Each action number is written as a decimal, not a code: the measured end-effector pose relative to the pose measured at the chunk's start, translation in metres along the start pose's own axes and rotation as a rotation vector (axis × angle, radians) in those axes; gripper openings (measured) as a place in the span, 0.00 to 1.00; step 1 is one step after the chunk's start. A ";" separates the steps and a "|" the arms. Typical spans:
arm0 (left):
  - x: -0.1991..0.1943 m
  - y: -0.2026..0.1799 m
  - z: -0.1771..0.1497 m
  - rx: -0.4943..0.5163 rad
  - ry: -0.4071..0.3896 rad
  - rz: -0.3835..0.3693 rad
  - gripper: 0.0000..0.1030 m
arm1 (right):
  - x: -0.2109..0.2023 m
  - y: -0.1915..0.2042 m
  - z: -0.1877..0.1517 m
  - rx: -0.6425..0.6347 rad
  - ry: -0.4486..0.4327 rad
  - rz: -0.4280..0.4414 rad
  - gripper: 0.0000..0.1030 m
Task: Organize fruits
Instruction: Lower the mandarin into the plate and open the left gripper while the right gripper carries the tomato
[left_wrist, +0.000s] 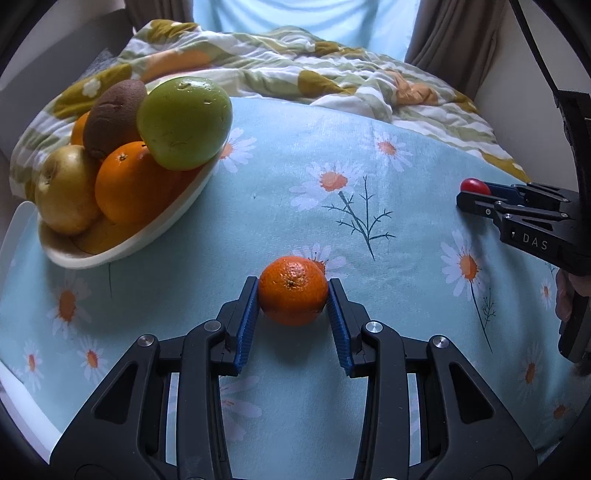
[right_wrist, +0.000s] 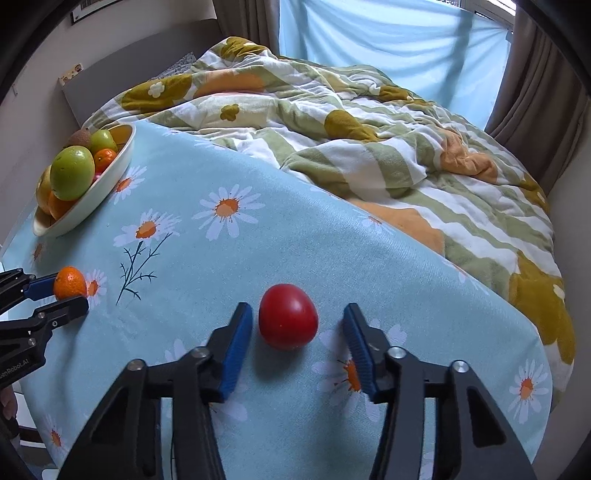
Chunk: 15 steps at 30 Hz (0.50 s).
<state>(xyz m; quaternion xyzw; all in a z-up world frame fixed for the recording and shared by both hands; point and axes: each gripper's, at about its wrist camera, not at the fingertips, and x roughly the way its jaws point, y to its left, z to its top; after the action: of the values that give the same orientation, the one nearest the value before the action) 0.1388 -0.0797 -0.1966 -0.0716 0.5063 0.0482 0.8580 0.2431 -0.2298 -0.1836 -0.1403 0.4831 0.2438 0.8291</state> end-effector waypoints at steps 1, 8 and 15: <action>0.000 0.001 0.000 -0.002 0.000 0.000 0.41 | 0.000 0.001 0.001 -0.002 0.003 0.001 0.26; -0.014 0.006 0.001 0.003 -0.018 0.001 0.41 | -0.014 0.010 0.005 0.008 -0.015 0.016 0.26; -0.047 0.018 0.009 -0.020 -0.053 0.003 0.41 | -0.038 0.031 0.013 0.003 -0.030 0.054 0.26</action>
<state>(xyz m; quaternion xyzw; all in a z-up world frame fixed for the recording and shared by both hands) 0.1206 -0.0609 -0.1528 -0.0782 0.4832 0.0562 0.8702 0.2203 -0.2075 -0.1440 -0.1224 0.4748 0.2673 0.8295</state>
